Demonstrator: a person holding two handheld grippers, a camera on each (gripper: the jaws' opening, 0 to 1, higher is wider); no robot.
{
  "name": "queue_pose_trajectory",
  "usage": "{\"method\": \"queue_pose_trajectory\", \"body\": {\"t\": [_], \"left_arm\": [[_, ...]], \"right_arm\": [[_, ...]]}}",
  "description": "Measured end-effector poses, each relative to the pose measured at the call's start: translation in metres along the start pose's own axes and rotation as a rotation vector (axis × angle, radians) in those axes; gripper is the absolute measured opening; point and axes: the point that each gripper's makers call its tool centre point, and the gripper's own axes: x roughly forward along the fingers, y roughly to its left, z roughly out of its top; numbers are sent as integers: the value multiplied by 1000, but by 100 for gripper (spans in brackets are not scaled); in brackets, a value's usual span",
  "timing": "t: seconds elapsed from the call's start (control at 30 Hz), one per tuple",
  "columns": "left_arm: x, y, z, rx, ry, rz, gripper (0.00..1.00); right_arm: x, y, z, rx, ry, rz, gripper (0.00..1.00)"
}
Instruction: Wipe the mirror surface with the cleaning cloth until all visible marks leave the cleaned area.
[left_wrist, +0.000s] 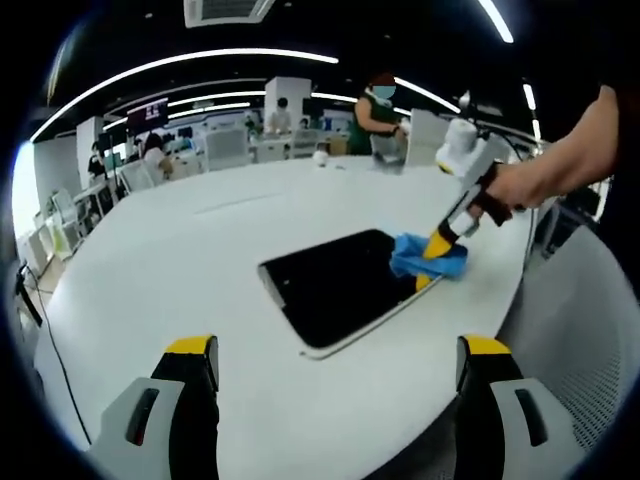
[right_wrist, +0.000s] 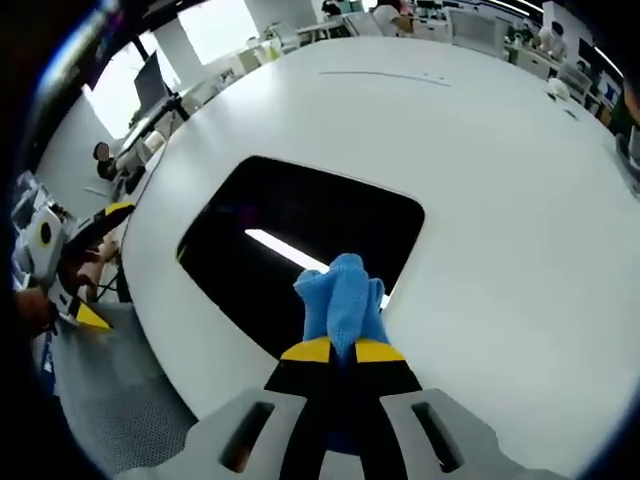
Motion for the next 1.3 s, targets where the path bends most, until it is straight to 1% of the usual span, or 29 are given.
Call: {"method": "queue_pose_trajectory", "body": {"t": [0.03,0.1,0.13,0.17,0.2,0.23,0.27,0.33,0.37,0.4,0.43,0.47,0.5,0.57,0.6,0.63,0.67,0.7,0.73,0.83,0.9,0.93,0.97,1.0,1.07,1.13,1.23,1.27,1.3], "left_arm": [[1,-1,0,-16,-5,-9,99],[-1,-9,2,-13,-13,-33,99],[-1,-13,1,-15,-10,-48,99],[0,-13,-1,-17,4,-45,99],[1,-8,1,-17,7,-34,99],[2,-5,4,-23,-3,-27,99],[2,-4,7,-52,-15,-27,99],[1,-11,2,-61,14,-62,99],[0,-11,4,-64,3,-61,99],[-1,-10,10,-82,-30,-66,99],[-1,-6,16,-119,-55,-63,99],[-2,-4,15,-130,-45,-62,99],[-4,-4,16,-117,-39,-74,99],[-8,-1,19,-34,-39,-87,99],[-10,0,20,-18,-38,-93,99],[-12,4,17,38,-18,-95,99],[-13,6,15,72,-4,-99,99],[-14,8,16,82,-14,-104,99],[-16,11,17,53,-30,-113,99],[-19,18,16,36,-33,-123,99],[-22,18,16,18,-36,-150,99],[-23,20,15,23,-36,-146,99],[-24,21,13,29,-30,-149,99],[-25,18,7,34,-8,-178,99],[-26,18,0,40,2,-193,99],[-27,20,-6,73,15,-191,99],[-28,31,-5,94,-12,-156,100],[-29,32,-6,58,-7,-162,100],[-29,33,-7,44,-6,-163,100]], "right_arm": [[0,-1,0,4,1,-7,0],[0,0,1,7,-1,-16,0],[1,-1,1,18,-7,-21,0],[1,-1,1,32,-13,-25,0],[1,-1,1,35,-17,-31,0],[1,-1,0,37,-21,-36,0],[0,0,0,52,-31,-48,0],[0,-1,0,70,-47,-77,0],[1,-1,1,76,-49,-88,0],[1,-1,1,83,-49,-98,0],[1,1,1,75,-49,-112,0],[1,1,0,73,-51,-117,0],[1,0,1,85,-59,-126,0],[1,-1,1,105,-65,-142,0],[1,-1,1,105,-66,-149,0],[1,0,1,102,-68,-155,0],[1,0,1,103,-70,-158,0],[1,-1,1,114,-73,-161,0],[1,-1,1,131,-75,-161,0],[1,0,2,143,-77,-169,0],[2,2,3,148,-84,-179,0],[2,2,3,148,-85,-189,1],[2,3,3,151,-88,-192,1],[3,5,3,162,-98,-185,1],[4,7,5,160,-100,-194,1],[6,13,6,161,-102,-191,1],[8,18,10,158,-105,-189,1],[10,21,11,156,-106,-188,1],[11,23,12,155,-107,-188,1]]}}
